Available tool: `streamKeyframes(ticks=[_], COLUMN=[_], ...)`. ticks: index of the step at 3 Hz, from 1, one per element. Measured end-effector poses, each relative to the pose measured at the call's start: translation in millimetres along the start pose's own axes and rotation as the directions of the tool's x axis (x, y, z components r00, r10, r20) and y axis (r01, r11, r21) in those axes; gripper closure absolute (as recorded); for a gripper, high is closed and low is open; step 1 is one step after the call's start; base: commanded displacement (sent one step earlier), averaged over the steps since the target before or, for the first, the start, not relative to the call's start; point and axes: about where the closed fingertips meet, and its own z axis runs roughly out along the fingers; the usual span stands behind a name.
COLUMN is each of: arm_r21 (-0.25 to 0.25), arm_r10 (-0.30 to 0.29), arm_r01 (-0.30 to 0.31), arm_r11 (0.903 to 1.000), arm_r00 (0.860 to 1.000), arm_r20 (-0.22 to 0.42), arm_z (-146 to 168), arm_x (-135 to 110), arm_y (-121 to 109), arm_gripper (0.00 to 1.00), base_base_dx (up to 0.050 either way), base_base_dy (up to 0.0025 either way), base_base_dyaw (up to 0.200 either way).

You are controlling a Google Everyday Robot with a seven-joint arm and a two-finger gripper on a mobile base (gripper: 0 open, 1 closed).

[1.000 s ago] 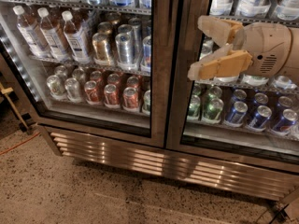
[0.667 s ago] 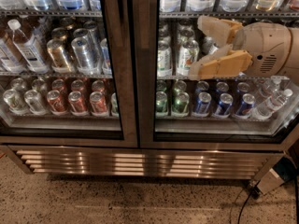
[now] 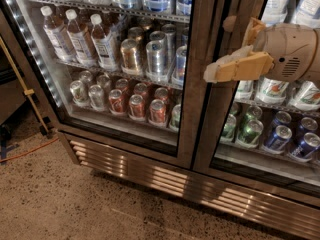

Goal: Open right fridge door

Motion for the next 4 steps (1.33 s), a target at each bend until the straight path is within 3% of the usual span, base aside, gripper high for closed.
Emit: streamKeyframes(ticks=[1,2,4], arm_r21=[0.0,0.0,0.0], arm_r10=[0.0,0.0,0.0], arm_r01=[0.0,0.0,0.0], arm_r11=[1.0,1.0,1.0], arm_r00=[1.0,1.0,1.0], arm_r20=[0.0,0.0,0.0], arm_z=[0.0,0.1,0.1], arm_x=[0.0,0.0,0.0], arm_y=[0.0,0.0,0.1], arm_gripper=[0.0,0.17,0.64], base_base_dx=[0.0,0.0,0.0], base_base_dy=[0.0,0.0,0.0], base_base_dyaw=[0.0,0.0,0.0])
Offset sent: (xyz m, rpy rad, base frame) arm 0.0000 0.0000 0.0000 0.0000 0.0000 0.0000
